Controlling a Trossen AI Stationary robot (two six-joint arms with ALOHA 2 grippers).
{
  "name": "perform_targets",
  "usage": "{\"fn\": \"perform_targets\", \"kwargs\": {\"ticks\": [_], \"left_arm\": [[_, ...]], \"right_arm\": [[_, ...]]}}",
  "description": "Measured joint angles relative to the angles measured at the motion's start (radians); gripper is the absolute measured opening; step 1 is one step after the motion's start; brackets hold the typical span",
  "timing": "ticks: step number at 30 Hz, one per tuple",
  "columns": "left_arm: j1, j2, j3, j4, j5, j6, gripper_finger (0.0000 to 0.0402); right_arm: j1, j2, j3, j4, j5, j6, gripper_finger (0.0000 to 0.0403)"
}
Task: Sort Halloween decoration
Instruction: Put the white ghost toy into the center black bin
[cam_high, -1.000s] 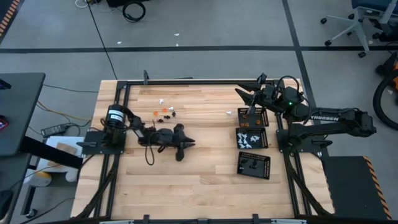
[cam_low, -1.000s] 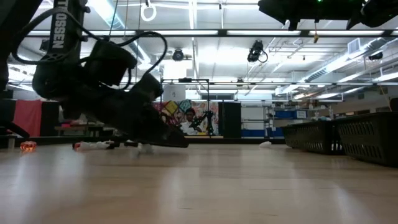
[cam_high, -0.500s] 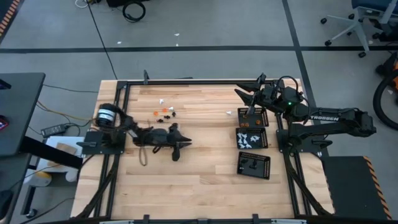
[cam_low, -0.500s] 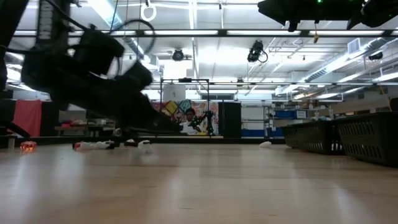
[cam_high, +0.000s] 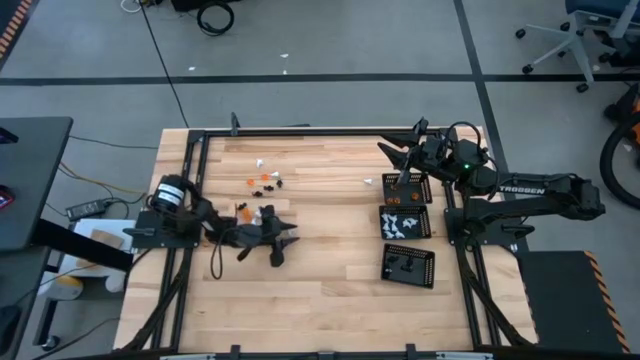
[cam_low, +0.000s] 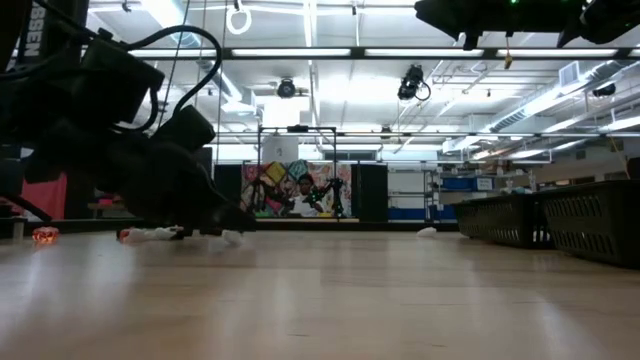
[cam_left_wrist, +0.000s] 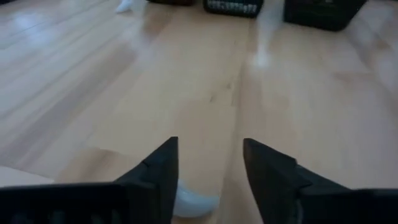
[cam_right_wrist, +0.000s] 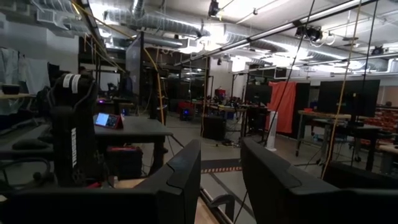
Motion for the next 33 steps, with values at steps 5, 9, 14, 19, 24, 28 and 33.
{"fn": "perform_targets", "kwargs": {"ticks": [5,9,14,19,24,28,33], "left_arm": [[-0.01,0.012,0.002,-0.03,-0.01,0.001,0.0204],[-0.01,0.011,-0.003,-0.045,-0.01,0.018,0.0205],[-0.014,0.014,-0.005,-0.033,-0.007,0.082,0.0199],[-0.014,0.008,-0.007,-0.017,-0.006,0.129,0.0199],[-0.033,-0.04,-0.012,-0.017,-0.018,0.23,0.0199],[-0.06,-0.095,-0.011,-0.007,-0.065,0.313,0.0199],[-0.087,-0.153,-0.01,-0.09,-0.144,0.284,0.0199]], "right_arm": [[0.0,0.0,0.0,0.0,-0.005,-0.001,0.0119],[0.0,0.0,0.0,0.0,-0.005,-0.002,0.0119],[0.0,0.0,0.0,0.001,-0.005,-0.002,0.0119],[0.0,0.0,0.0,0.002,-0.005,-0.002,0.0119],[0.0,0.0,0.0,0.001,-0.005,-0.002,0.0119],[0.0,0.0,0.0,0.001,-0.005,-0.002,0.0119],[0.0,0.0,0.0,0.001,-0.005,-0.002,0.0119]]}}
